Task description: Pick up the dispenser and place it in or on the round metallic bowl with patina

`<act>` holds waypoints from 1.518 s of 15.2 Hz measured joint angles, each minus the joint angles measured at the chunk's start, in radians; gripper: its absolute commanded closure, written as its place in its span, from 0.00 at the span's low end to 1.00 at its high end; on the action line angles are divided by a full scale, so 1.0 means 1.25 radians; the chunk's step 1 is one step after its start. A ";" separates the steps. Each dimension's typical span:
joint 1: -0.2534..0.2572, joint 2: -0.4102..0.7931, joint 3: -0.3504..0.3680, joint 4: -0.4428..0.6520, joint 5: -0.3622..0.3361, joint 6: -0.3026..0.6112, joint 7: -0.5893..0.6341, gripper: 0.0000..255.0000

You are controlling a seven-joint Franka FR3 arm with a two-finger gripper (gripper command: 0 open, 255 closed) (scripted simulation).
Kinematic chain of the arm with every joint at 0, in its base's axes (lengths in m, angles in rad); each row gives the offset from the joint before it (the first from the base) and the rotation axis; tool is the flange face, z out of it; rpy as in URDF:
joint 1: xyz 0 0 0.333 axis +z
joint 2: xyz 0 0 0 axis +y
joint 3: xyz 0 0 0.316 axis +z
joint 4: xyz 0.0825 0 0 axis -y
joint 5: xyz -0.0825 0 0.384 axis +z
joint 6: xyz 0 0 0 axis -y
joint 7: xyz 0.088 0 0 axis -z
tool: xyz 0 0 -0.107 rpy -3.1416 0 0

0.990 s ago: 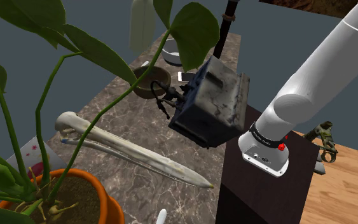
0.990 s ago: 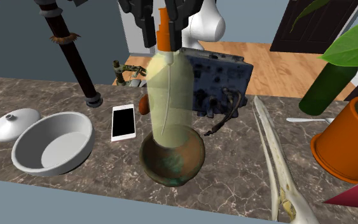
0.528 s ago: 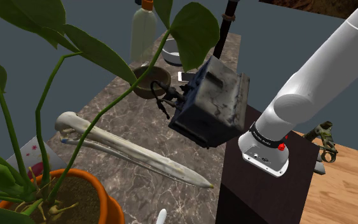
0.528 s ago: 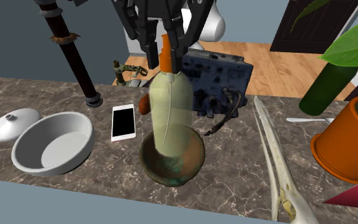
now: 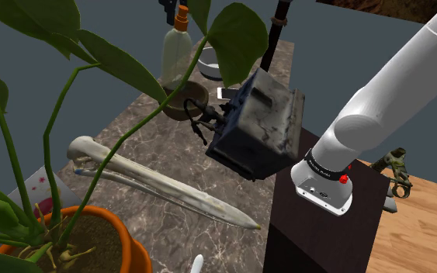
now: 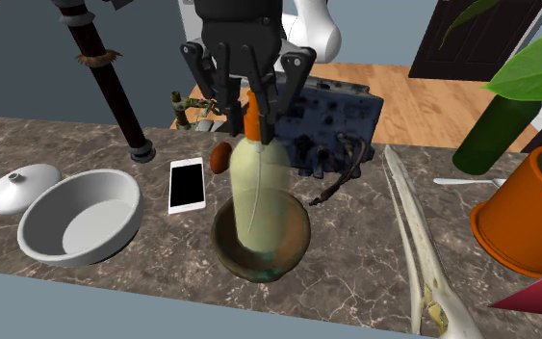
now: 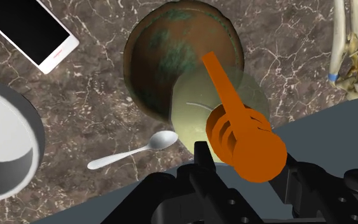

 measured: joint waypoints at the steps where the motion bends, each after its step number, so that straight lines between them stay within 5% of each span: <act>1: 0.000 -0.001 0.000 -0.013 0.001 0.011 -0.001 1.00; 12: 0.001 -0.004 0.001 -0.071 0.003 0.068 -0.005 1.00; 13: 0.001 -0.004 0.001 -0.071 0.003 0.068 -0.005 0.00; 19: 0.001 -0.004 0.001 -0.071 0.003 0.068 -0.005 0.00; 23: -0.001 -0.010 -0.002 0.002 0.003 -0.010 -0.003 0.00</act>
